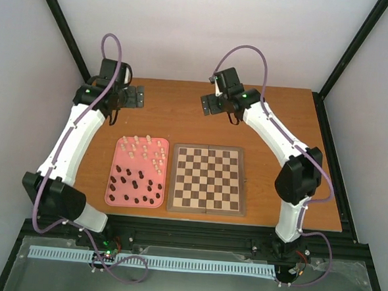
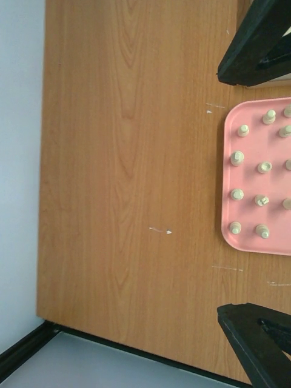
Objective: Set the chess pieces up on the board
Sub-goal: Pick up the chess piece from the storage box.
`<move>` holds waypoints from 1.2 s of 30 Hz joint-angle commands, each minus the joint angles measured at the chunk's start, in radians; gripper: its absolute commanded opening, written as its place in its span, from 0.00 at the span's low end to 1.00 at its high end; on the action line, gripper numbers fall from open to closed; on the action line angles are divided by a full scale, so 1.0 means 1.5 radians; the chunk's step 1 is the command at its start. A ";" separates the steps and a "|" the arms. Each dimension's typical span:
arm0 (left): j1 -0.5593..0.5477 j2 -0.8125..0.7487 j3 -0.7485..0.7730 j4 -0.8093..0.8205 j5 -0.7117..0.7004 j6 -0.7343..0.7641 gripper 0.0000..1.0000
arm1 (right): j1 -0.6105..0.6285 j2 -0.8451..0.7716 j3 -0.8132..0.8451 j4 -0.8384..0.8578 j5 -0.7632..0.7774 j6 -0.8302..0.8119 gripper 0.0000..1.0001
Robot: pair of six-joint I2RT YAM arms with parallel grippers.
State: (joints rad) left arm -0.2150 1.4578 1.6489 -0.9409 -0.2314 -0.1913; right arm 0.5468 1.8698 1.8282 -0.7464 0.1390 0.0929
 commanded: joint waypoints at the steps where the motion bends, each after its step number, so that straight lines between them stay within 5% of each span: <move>1: 0.001 0.044 -0.003 -0.018 0.010 -0.026 1.00 | 0.001 0.055 0.073 -0.034 -0.021 -0.006 0.98; 7: 0.002 0.083 0.011 -0.045 0.029 -0.056 0.95 | 0.002 0.167 0.220 -0.123 -0.071 -0.002 0.92; 13: 0.001 0.119 0.006 -0.068 0.020 -0.076 0.78 | 0.001 0.171 0.207 -0.125 -0.038 -0.022 0.91; 19: 0.003 0.158 -0.033 -0.044 0.032 -0.093 0.39 | -0.004 0.160 0.138 -0.112 -0.031 -0.020 0.91; 36: 0.050 0.283 -0.043 -0.021 0.126 -0.109 0.57 | -0.038 0.167 0.099 -0.109 -0.066 0.005 0.92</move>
State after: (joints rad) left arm -0.1356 1.8648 1.5642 -0.9848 -0.0715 -0.3519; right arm 0.5087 2.1292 1.9808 -0.9161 0.0589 0.0834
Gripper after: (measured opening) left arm 0.562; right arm 0.916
